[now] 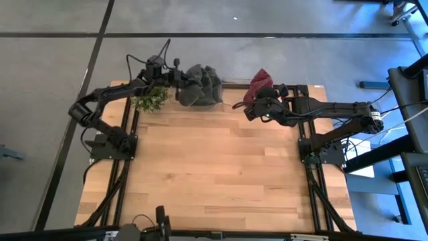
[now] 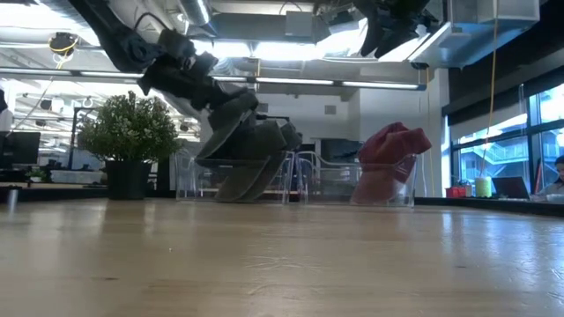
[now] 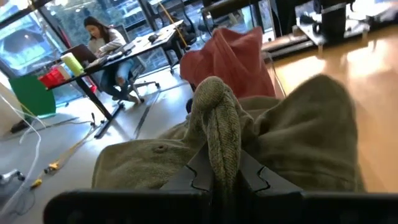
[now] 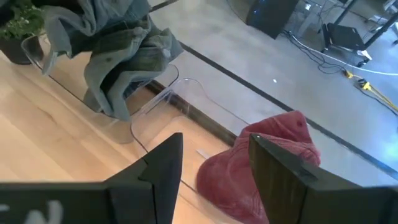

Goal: Pick & Place hat
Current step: Put the black cap into the left transparent bin

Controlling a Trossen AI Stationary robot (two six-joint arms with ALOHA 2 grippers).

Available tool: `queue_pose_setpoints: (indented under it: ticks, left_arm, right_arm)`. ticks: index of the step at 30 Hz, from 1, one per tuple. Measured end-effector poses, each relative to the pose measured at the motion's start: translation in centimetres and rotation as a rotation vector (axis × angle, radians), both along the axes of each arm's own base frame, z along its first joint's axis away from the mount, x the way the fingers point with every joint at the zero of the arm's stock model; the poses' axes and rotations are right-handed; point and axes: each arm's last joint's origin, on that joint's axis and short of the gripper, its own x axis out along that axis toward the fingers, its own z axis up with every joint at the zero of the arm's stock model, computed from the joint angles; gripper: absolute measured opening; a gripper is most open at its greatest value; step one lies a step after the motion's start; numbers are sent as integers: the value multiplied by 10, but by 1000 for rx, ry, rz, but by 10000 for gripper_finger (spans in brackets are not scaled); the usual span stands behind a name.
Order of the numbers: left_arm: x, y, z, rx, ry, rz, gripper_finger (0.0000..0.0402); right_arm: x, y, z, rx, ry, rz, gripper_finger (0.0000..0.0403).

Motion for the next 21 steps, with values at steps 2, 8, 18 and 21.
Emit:
queue_pose_setpoints:
  ticks: [2, 8, 18, 21]
  left_arm:
    - [1, 2, -2, 26, 3, -1, 14]
    - [0, 4, -3, 74, 14, 12, 13]
    - [-1, 7, -3, 150, 32, 19, 14]
    - [-2, 9, -3, 209, 66, 73, 15]
  right_arm:
    - [0, 0, 0, 6, -12, -8, 184]
    - [1, 1, -1, 48, -18, 22, 184]
    - [1, 1, -1, 60, -19, 32, 184]
    - [1, 1, -1, 60, -18, 32, 184]
